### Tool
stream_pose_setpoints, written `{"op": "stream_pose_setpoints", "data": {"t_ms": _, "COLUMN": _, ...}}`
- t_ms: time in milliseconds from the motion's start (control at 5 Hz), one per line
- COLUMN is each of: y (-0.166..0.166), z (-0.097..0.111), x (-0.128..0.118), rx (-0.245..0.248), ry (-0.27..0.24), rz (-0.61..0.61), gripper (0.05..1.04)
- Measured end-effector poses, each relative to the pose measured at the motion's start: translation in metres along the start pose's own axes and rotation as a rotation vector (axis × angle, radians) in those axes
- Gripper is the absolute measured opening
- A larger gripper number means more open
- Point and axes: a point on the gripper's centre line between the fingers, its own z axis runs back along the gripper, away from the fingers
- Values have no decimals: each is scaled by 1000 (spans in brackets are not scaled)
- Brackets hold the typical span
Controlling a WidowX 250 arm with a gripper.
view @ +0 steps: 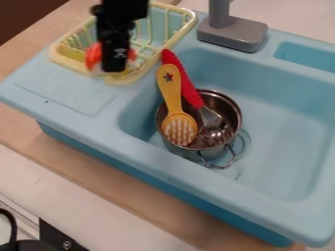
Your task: Put the orange sushi in the sink
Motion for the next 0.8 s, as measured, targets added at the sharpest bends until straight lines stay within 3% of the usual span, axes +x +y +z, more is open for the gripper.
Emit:
{"op": "stream_pose_setpoints", "data": {"t_ms": 200, "y": -19, "z": 14, "x": 30, "rx": 17, "ry": -6, "rz": -92, "gripper": 544}}
{"op": "stream_pose_setpoints", "data": {"t_ms": 600, "y": -62, "z": 37, "x": 87, "rx": 72, "ry": -103, "rz": -361, "gripper": 543}}
{"op": "stream_pose_setpoints", "data": {"t_ms": 800, "y": -84, "z": 34, "x": 115, "rx": 89, "ry": -111, "rz": -493, "gripper": 543}}
